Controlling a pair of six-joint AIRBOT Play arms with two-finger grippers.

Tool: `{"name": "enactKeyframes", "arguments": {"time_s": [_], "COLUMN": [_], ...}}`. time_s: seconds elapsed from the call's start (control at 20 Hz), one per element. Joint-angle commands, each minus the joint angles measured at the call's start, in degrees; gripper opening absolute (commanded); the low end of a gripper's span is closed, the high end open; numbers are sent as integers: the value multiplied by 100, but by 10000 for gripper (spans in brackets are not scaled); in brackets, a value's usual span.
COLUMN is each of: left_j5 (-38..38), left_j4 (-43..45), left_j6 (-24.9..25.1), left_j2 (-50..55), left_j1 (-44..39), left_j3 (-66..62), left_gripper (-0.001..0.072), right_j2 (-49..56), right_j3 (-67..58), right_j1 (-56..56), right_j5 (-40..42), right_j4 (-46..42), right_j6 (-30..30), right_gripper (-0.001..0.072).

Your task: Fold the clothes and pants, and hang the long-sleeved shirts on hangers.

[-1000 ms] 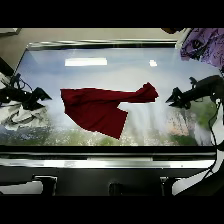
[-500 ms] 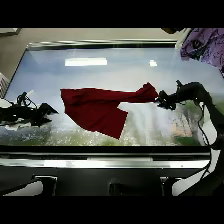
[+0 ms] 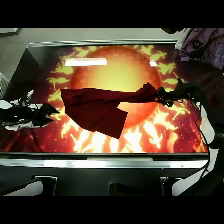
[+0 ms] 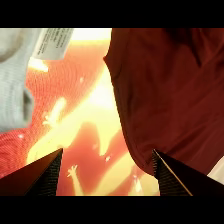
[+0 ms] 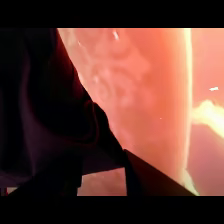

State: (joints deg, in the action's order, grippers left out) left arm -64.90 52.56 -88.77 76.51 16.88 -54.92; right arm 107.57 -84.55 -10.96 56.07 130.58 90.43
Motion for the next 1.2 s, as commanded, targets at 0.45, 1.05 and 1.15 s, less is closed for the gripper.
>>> {"name": "enactKeyframes", "arguments": {"time_s": [0.45,1.05,1.15], "left_j5": [758,1829,1694], "left_j4": [-466,-2044,-2105], "left_j6": [48,35,190], "left_j2": [37,984,916], "left_j1": [-1088,-2726,-2704], "left_j3": [907,907,708], "left_gripper": [643,233,19], "right_j2": [-551,-1716,-1982], "right_j3": [-13,-13,-15], "right_j1": [295,295,295], "right_j5": [328,949,960], "right_j4": [-533,-597,-595], "right_j6": [-179,-437,-457], "right_gripper": [33,33,33]}}
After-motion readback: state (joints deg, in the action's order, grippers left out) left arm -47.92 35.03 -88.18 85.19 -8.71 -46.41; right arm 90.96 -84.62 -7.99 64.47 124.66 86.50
